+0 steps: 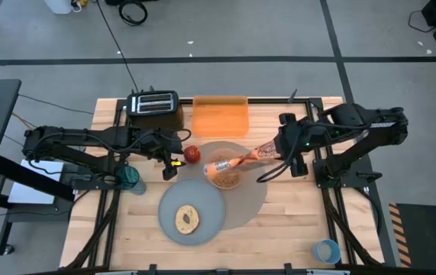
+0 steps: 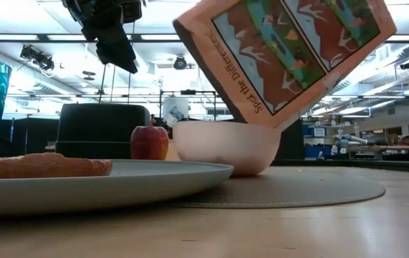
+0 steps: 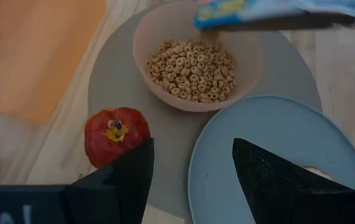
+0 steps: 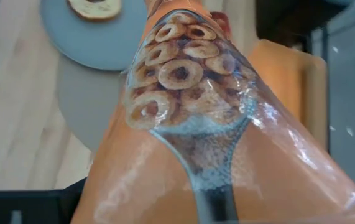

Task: Arrange a breakfast setting
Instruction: Pour the cereal from the cereal box into the pink bowl

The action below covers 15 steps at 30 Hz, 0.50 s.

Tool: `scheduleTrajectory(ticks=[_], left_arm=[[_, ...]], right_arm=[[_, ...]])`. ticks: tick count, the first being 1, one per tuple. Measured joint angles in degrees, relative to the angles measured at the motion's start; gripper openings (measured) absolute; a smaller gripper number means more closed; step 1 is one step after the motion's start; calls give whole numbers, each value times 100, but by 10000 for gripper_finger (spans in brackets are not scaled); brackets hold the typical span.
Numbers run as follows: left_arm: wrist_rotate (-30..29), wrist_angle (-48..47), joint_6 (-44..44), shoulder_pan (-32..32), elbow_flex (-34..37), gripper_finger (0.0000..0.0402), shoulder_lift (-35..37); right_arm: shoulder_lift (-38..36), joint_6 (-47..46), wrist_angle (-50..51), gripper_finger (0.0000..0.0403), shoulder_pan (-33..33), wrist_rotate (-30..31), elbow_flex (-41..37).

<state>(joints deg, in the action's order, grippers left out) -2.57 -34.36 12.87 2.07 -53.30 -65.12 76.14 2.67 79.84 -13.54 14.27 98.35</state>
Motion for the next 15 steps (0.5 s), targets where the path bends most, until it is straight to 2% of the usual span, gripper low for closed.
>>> scheduleTrajectory(ticks=[3,8,12,15], left_arm=[[0,36,0,0,0,226,0],[0,38,2,0,0,226,0],[0,46,28,0,0,226,0],[0,47,36,0,0,226,0]], right_arm=[[-50,-102,209,237,67,280,0],[-44,16,89,237,138,327,0],[-35,315,-389,237,133,266,0],[-35,452,-671,237,113,-39,0]])
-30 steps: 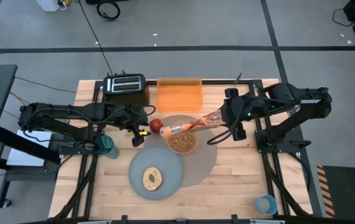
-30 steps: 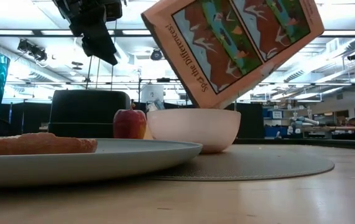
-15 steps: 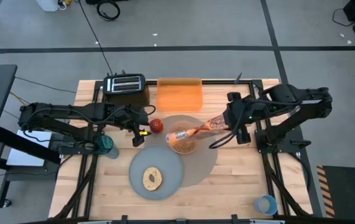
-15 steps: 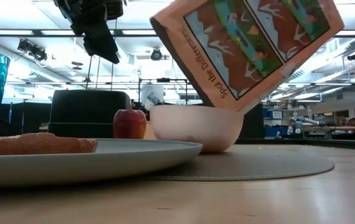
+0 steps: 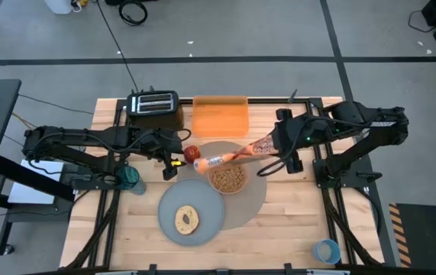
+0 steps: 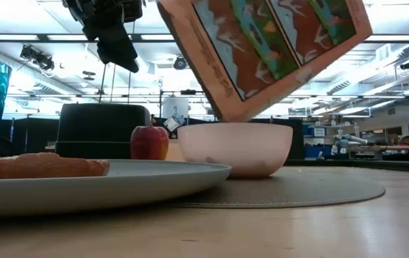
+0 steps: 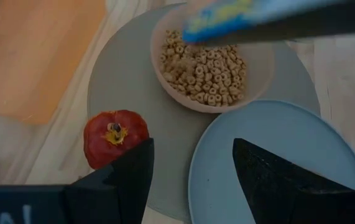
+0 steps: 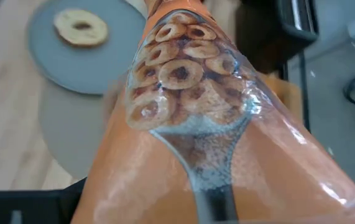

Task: Arrange a breakfast setting
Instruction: Pour the cereal from the cereal box into the pink bowl

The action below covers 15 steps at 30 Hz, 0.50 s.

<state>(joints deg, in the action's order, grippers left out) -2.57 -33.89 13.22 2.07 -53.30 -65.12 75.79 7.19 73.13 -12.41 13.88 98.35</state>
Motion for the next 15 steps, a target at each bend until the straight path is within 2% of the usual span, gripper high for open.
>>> scheduleTrajectory(ticks=[7,15], left_arm=[[0,-4,7,0,0,226,-1],[0,-9,-5,-2,0,226,0]], right_arm=[[0,-228,109,236,-70,-616,0],[-7,-467,613,236,-137,-375,-2]])
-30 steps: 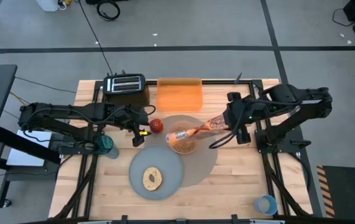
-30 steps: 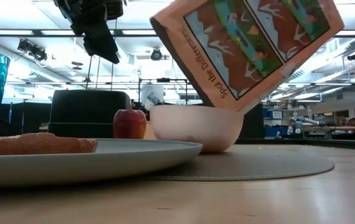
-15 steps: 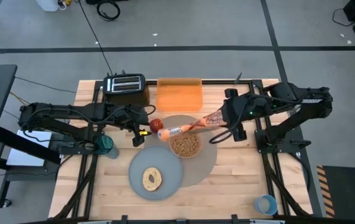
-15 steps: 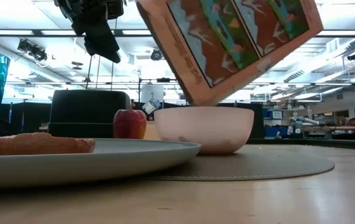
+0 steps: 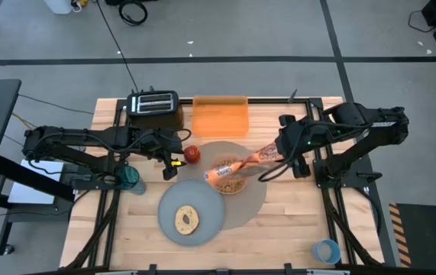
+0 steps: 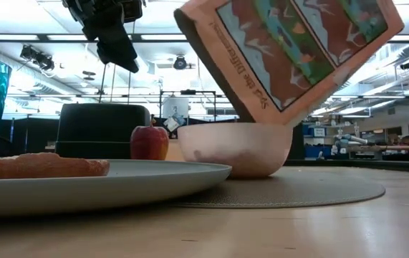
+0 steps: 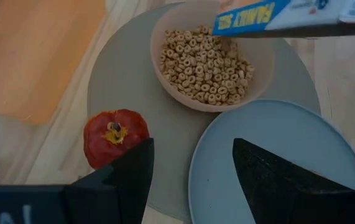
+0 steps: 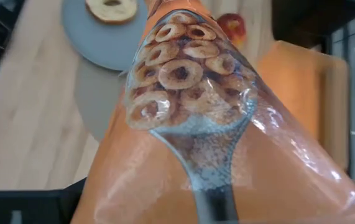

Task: Arrange a breakfast setting
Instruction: Pour the cereal from the cereal box into the pink bowl

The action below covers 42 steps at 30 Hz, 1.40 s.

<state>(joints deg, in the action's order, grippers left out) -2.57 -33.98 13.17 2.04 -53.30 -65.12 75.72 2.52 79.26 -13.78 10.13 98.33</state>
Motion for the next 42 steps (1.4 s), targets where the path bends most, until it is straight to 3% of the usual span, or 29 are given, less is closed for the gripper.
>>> scheduleTrajectory(ticks=[4,10,21,31,42], left_arm=[[0,23,0,0,0,226,0],[0,33,13,0,0,226,0],[2,38,15,-2,2,226,-2],[2,24,15,-2,2,226,-2],[2,28,-15,-4,2,226,-2]], right_arm=[[1,70,-148,236,-3,147,1],[2,434,-722,236,-3,-264,2],[217,584,-864,236,93,-1,2],[369,811,-1058,236,326,-250,1],[380,776,-958,236,591,99,0]])
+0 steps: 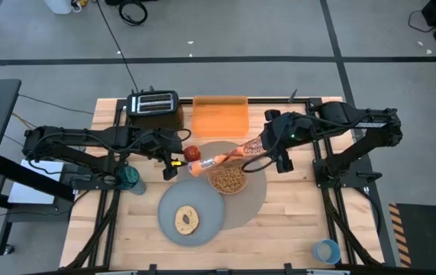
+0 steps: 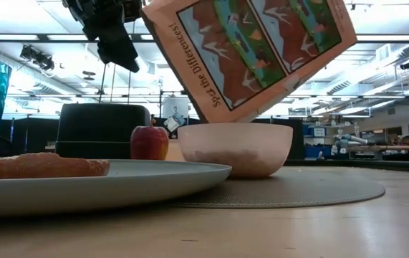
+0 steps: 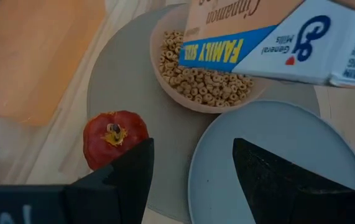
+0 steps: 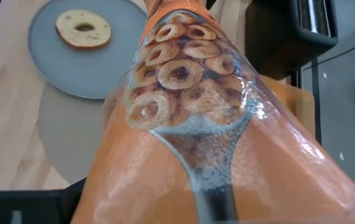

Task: Arrange a breakfast setting
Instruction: Pour the cereal from the cereal box into the pink bowl

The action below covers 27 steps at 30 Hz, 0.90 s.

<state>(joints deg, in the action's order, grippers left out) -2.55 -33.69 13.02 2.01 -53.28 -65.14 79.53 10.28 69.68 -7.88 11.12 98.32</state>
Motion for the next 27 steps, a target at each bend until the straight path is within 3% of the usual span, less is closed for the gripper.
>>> scheduleTrajectory(ticks=[8,27], left_arm=[[0,2,-20,0,0,226,0],[0,7,-60,0,0,226,0]], right_arm=[[-14,-232,328,236,121,145,0],[7,-259,2,236,-79,-446,2]])
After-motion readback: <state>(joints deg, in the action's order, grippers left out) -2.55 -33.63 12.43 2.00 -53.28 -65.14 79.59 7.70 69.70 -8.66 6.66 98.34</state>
